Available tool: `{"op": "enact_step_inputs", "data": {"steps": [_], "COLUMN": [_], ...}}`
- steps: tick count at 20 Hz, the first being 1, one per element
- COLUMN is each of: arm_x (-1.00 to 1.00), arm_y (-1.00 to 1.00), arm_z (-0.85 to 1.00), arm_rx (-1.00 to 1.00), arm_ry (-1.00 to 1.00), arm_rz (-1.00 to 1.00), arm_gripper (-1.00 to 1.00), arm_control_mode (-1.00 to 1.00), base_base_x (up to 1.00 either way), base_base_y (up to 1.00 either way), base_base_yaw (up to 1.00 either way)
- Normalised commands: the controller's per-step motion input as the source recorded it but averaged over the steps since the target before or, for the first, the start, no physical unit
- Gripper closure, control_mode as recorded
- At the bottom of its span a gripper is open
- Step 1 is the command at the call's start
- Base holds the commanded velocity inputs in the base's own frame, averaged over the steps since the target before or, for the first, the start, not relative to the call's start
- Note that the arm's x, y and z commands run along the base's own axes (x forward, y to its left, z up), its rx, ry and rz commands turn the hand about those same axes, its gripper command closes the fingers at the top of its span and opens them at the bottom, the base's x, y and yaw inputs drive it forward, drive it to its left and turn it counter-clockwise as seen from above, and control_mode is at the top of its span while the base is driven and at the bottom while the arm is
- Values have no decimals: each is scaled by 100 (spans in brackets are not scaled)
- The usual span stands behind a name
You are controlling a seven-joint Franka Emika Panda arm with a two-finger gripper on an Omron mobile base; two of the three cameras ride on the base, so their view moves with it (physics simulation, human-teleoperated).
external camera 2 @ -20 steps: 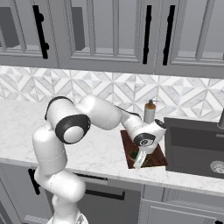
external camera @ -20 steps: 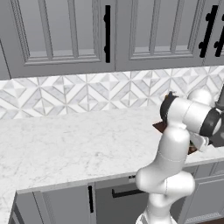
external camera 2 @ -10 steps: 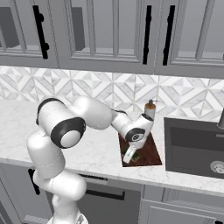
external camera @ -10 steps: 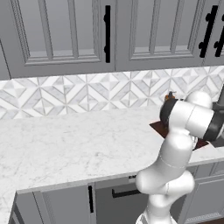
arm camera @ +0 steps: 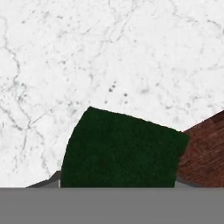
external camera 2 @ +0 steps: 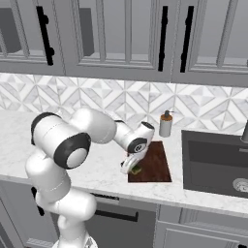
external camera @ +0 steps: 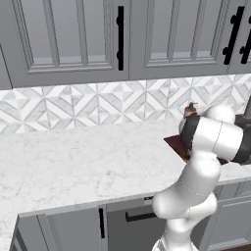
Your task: Pick up the sponge from the counter and clean the cutting board by briefly scrubbing or pressing down on the cutting board. Once finished, release the sponge.
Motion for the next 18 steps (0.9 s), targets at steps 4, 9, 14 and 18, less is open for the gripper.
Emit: {"op": "enact_step_inputs", "data": {"steps": [4,9,14,18], "arm_x": [0,2,44,71], "arm_y": [100,100,100,100], "arm_z": [-2,4,-1,-8], "arm_rx": [0,0,0,0], "arm_ry": [-3,-1,9,11], "arm_rz": [-14,-16,-8,-8], "arm_gripper": [100,100,100,-100], "arm_control_mode": [-100,-100,-100,-100], "base_base_x": [0,0,0,0], "base_base_y": [0,0,0,0], "base_base_yaw": [0,0,0,0]}}
